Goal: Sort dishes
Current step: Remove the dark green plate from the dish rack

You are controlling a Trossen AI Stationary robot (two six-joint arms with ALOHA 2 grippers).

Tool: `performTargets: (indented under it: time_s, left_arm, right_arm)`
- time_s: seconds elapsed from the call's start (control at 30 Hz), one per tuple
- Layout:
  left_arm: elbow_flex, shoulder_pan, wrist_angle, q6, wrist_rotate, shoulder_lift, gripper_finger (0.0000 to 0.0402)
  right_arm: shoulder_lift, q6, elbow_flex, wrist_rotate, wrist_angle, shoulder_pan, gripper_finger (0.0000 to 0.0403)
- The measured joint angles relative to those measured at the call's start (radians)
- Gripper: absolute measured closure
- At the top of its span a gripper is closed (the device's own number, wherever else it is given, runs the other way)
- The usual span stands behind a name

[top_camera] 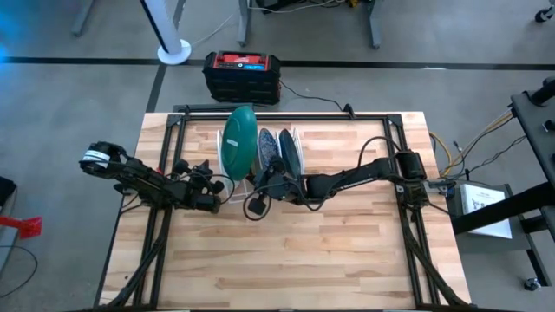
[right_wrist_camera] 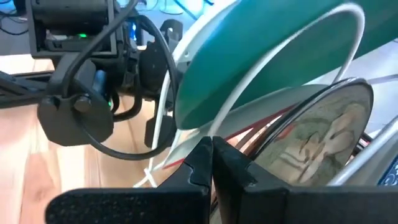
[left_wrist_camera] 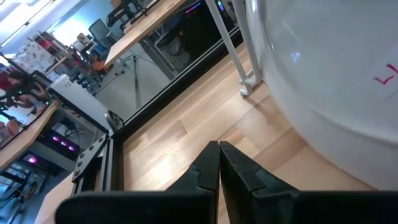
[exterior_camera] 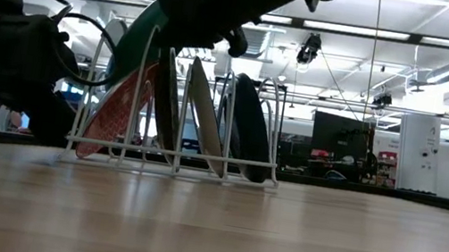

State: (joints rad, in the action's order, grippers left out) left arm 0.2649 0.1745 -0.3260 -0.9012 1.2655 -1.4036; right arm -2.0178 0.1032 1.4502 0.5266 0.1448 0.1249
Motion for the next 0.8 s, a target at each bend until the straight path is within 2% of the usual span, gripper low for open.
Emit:
performTargets:
  time_s: [0.5, 0.67, 0.8]
  left_arm:
    - [0.000, 0.000, -0.007, 0.001, -0.053, 0.002, 0.0401]
    - [0.000, 0.000, -0.008, 0.000, -0.072, 0.003, 0.0401]
    - [0.000, 0.000, -0.009, -0.001, -0.075, 0.003, 0.0401]
  right_arm:
    - [-0.001, -0.022, 0.000, -0.001, 0.048, -0.041, 0.0403]
    - [0.017, 0.059, 0.002, -0.014, -0.027, -0.021, 0.0403]
    - [0.066, 0.169, 0.001, -0.086, -0.138, 0.010, 0.0403]
